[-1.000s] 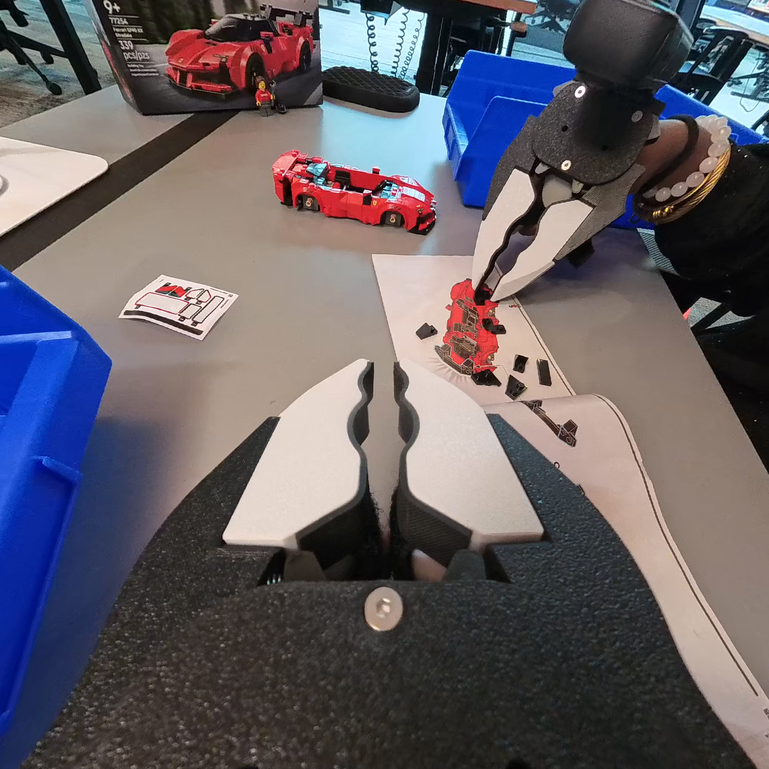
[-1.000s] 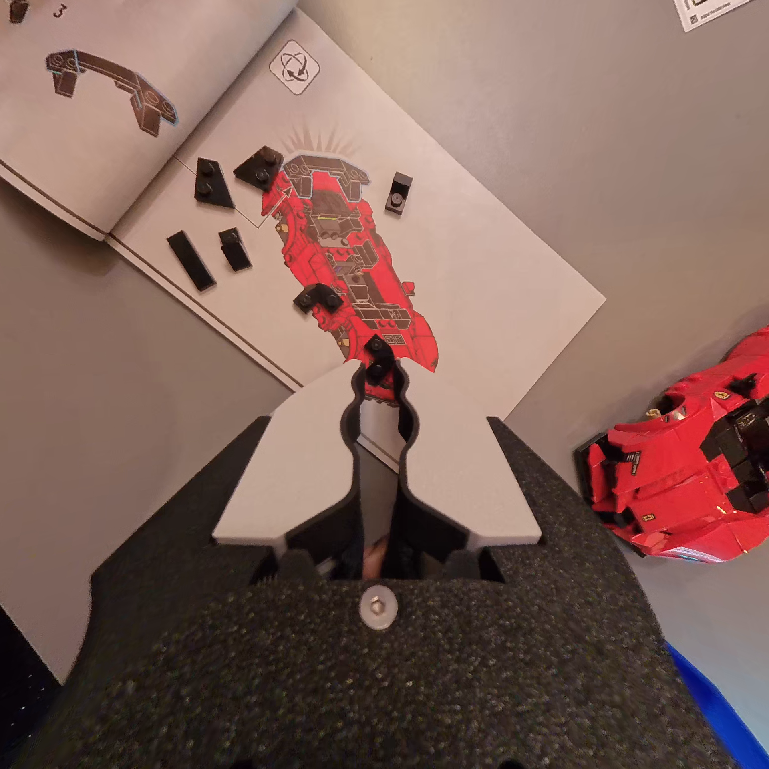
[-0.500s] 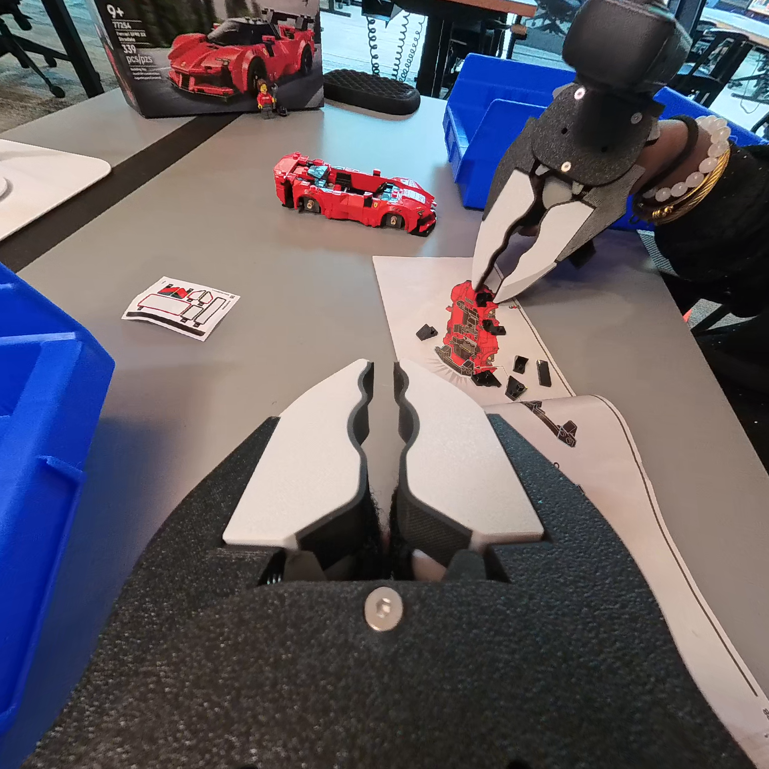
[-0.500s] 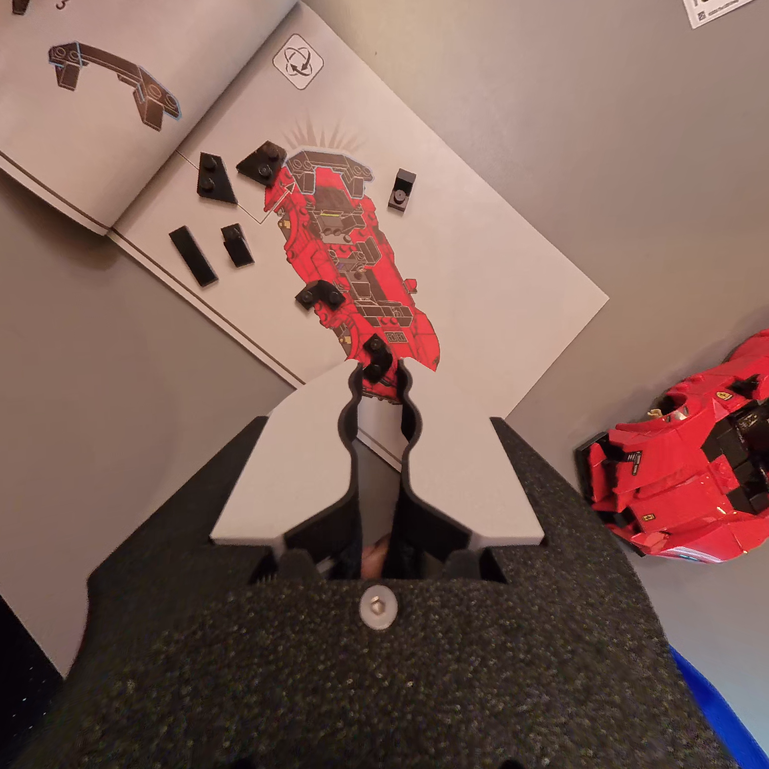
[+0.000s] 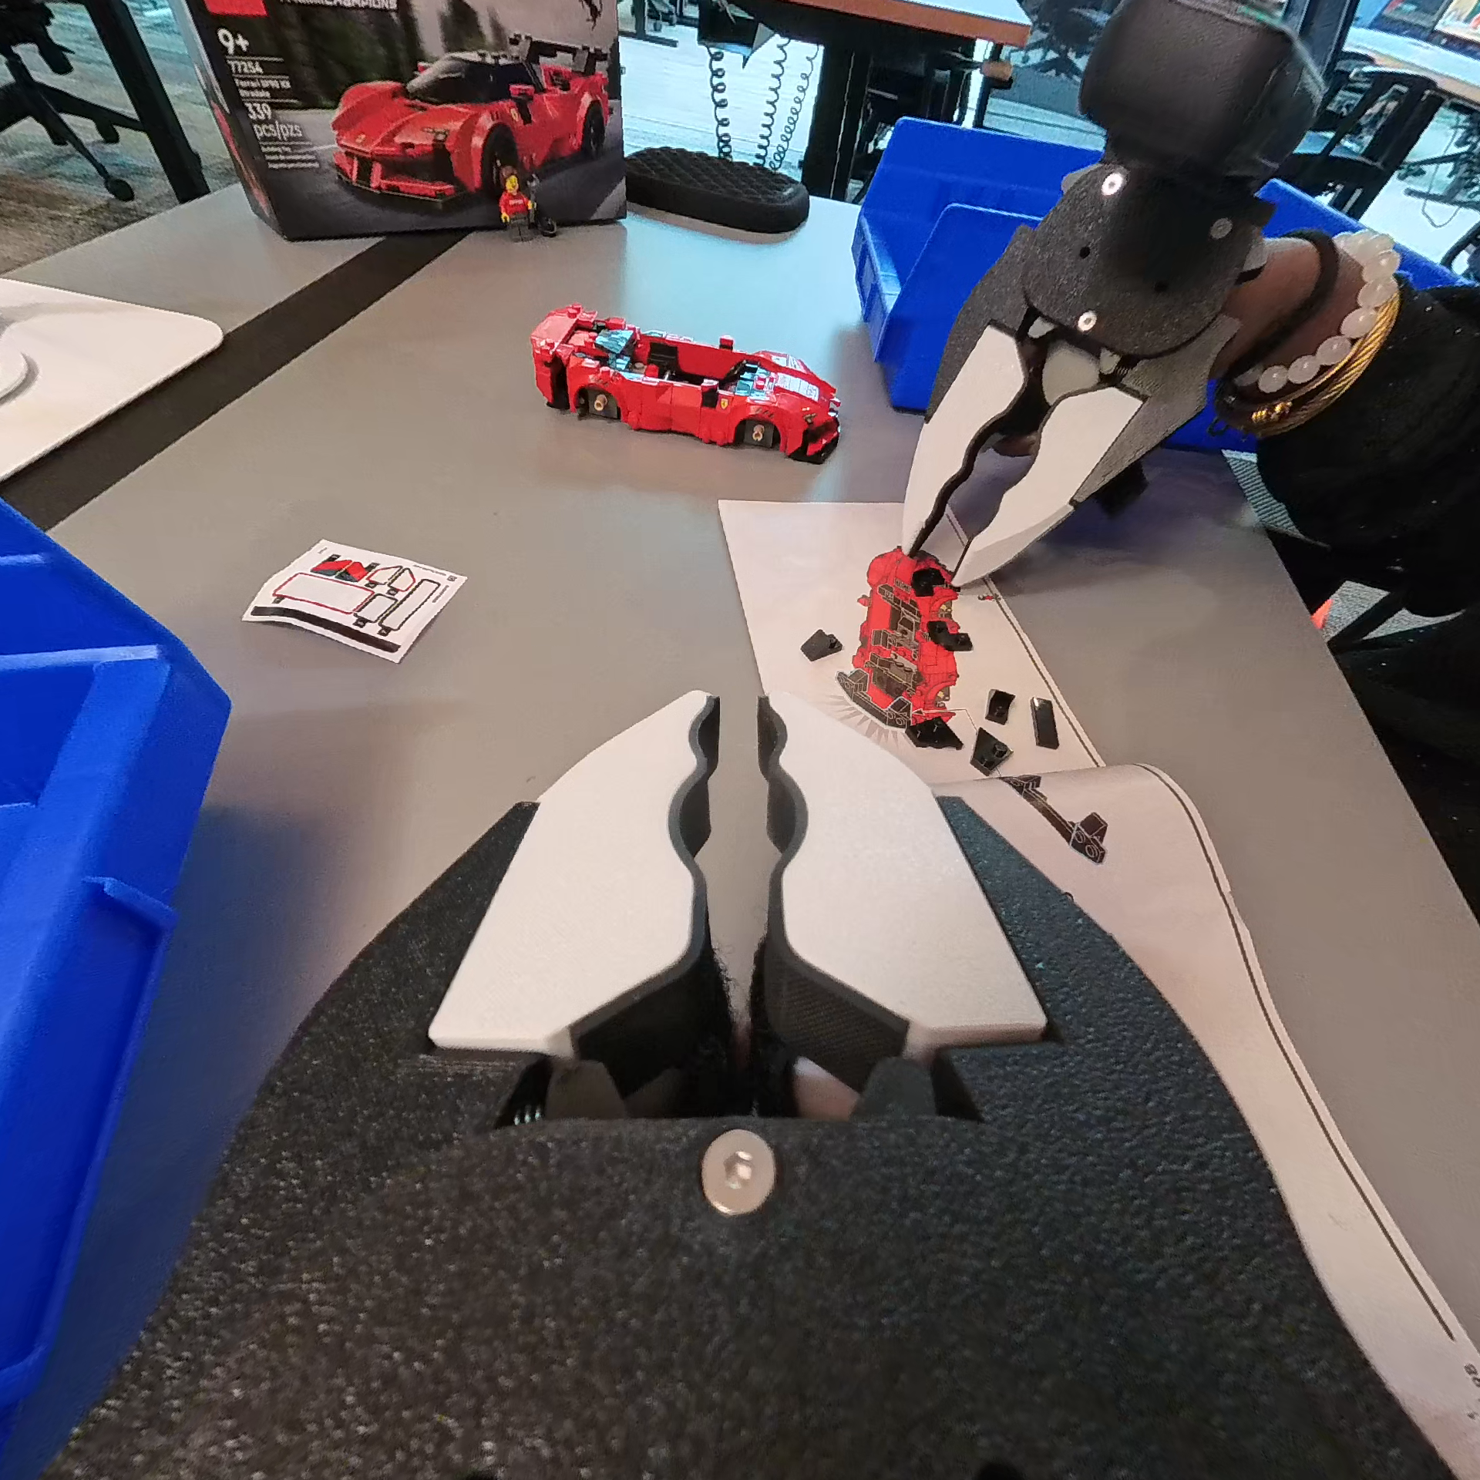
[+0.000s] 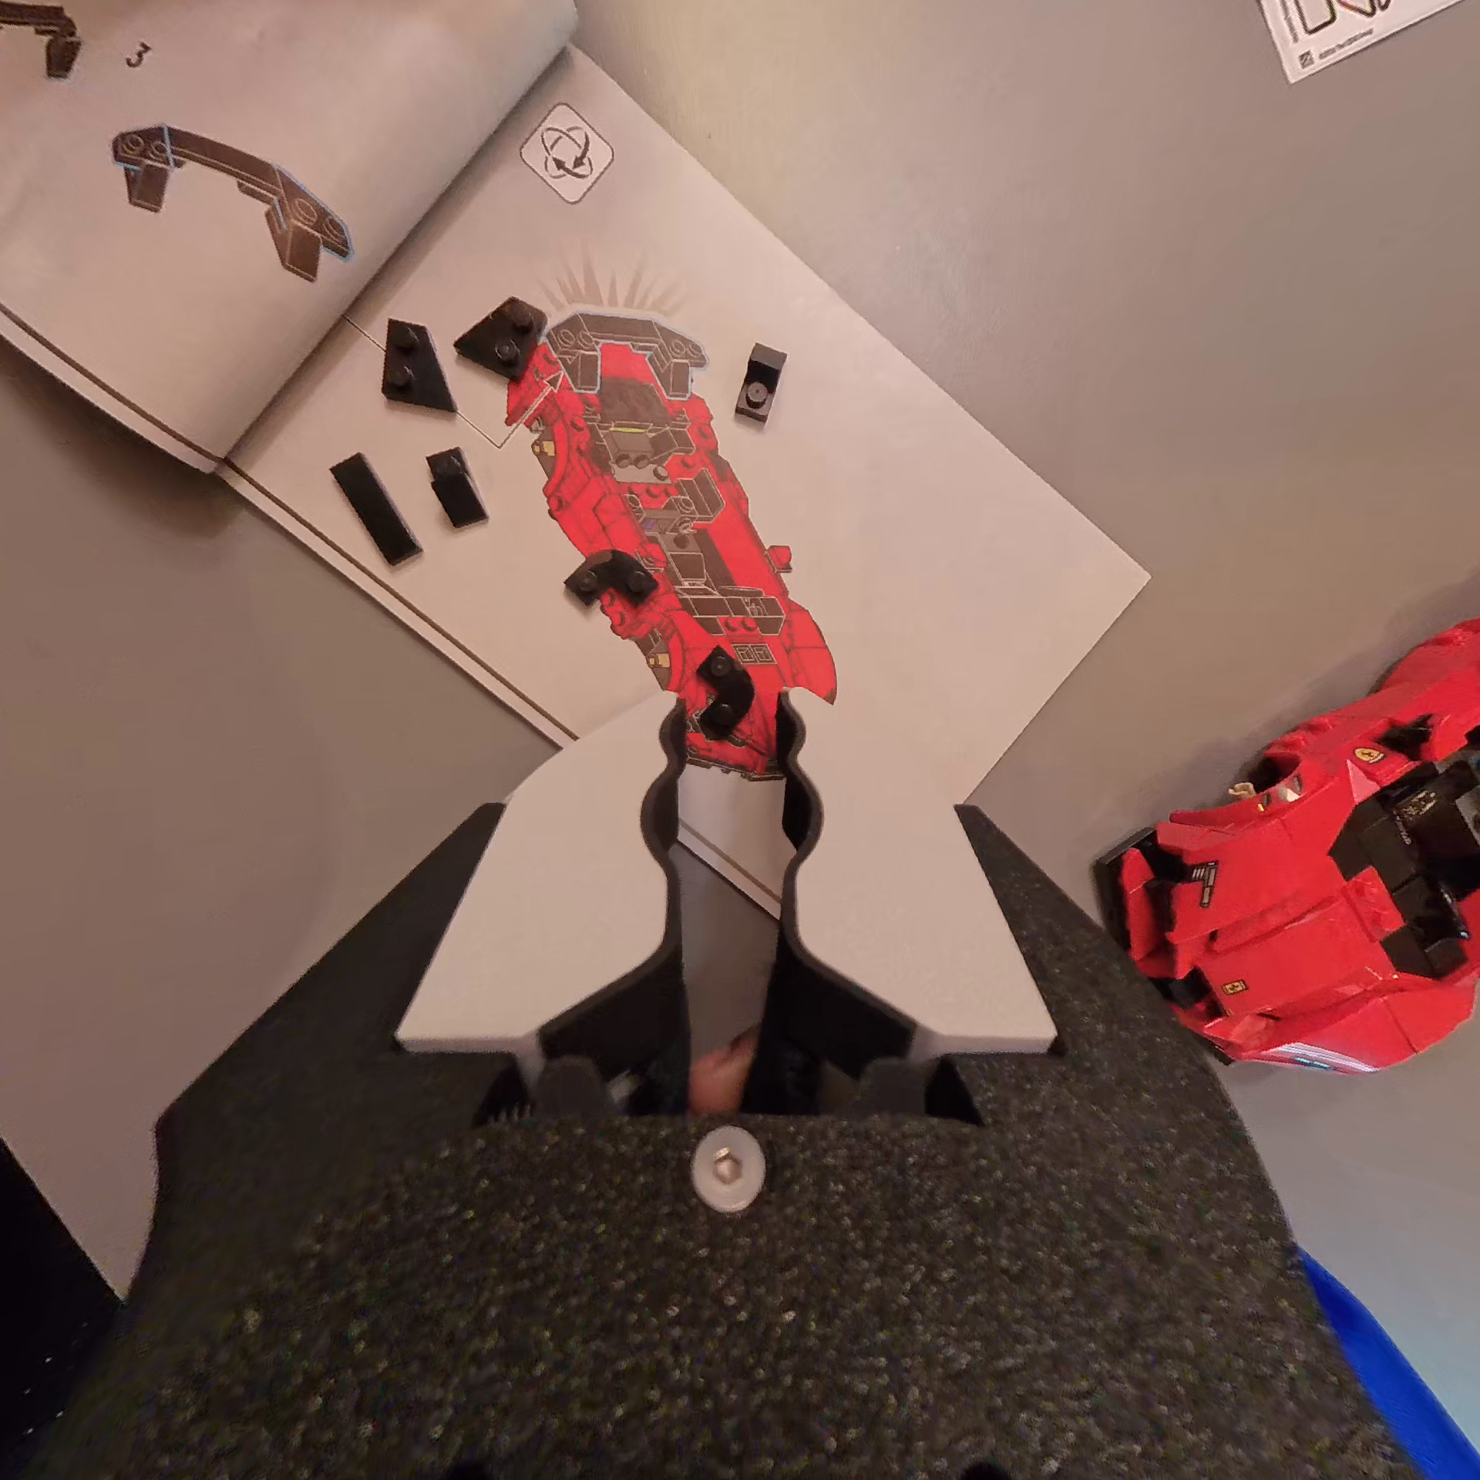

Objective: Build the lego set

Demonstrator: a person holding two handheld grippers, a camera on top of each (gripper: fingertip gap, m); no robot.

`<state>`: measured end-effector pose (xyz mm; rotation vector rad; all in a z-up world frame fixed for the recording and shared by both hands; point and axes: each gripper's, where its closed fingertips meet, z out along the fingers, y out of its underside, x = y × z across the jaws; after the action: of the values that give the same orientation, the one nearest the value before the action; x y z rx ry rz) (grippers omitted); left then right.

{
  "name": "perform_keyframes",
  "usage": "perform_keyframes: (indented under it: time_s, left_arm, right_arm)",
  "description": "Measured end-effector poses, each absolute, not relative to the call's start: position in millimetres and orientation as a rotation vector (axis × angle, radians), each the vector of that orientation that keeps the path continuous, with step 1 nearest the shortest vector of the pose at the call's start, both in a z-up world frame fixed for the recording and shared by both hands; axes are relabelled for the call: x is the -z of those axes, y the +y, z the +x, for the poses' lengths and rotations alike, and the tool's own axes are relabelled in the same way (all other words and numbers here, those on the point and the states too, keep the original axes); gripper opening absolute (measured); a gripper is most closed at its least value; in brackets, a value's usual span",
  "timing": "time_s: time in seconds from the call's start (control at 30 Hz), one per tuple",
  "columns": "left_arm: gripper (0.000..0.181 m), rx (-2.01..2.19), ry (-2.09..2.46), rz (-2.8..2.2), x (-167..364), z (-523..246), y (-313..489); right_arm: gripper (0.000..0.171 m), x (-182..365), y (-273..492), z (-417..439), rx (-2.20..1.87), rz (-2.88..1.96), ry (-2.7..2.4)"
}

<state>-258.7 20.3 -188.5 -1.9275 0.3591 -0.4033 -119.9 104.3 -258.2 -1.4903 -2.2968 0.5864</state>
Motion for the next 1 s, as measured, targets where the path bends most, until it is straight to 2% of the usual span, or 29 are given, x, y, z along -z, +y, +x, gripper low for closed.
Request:
perform_keyframes:
  time_s: [0.33, 0.6, 0.8, 1.0]
  left_arm:
    - [0.009, 0.401, 0.353, -1.916, 185.8, -259.5, 19.3]
    - [0.009, 0.394, 0.354, -1.915, 184.5, -259.6, 19.5]
    - [0.009, 0.394, 0.345, -1.908, 183.1, -260.9, 19.7]
    - [0.009, 0.397, 0.35, -1.917, 185.1, -260.2, 19.5]
  right_arm:
    - [0.022, 242.6, 102.1, -125.0, -0.662, -1.471, -2.257]
    - [0.012, 226.9, 95.5, -156.7, -0.704, -1.393, -2.288]
    - [0.009, 228.9, 51.7, -140.3, -0.863, -1.219, -2.509]
    - [0.008, 243.9, 19.1, -126.2, -0.81, -1.037, -2.653]
